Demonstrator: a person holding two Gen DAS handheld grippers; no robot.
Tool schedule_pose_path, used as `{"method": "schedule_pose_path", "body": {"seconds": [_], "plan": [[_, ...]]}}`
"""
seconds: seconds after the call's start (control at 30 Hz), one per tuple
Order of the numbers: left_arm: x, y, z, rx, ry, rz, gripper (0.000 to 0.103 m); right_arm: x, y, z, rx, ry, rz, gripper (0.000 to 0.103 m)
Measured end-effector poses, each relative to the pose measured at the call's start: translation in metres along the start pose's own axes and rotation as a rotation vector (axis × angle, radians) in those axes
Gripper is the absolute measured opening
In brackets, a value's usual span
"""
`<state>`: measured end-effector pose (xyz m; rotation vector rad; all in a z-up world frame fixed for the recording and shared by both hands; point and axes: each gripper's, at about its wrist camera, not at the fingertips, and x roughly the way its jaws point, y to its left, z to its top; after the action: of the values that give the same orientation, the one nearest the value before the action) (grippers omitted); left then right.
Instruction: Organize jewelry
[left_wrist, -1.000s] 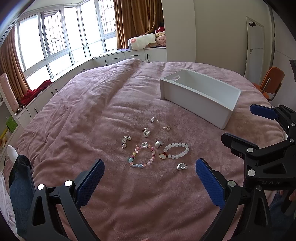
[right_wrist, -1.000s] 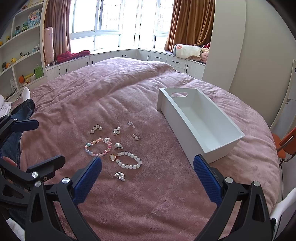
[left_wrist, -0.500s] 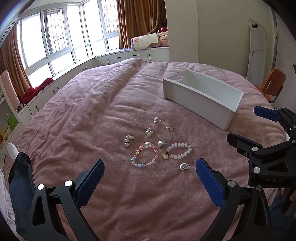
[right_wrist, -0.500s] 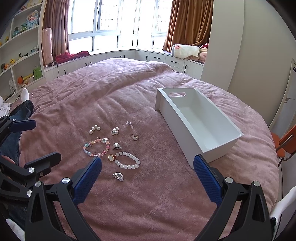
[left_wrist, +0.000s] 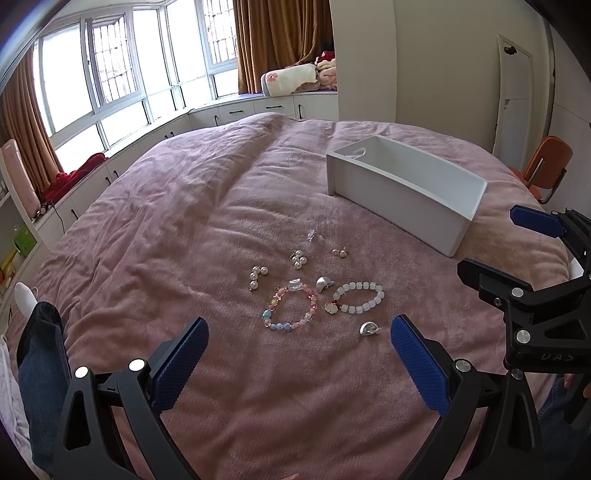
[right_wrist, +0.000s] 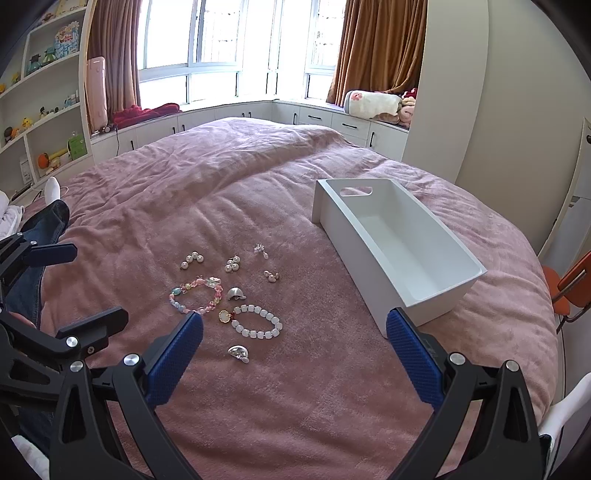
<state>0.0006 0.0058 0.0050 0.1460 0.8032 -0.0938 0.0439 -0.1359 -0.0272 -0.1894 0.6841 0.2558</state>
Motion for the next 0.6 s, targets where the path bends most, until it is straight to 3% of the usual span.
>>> {"method": "schedule_pose_path", "body": {"seconds": [0.6], "plan": [[0.0011, 0.0025, -0.0032, -0.002, 0.006, 0.0, 0.1, 0.0, -0.0003, 0.001, -0.002, 0.004, 0.004, 0.098]]}}
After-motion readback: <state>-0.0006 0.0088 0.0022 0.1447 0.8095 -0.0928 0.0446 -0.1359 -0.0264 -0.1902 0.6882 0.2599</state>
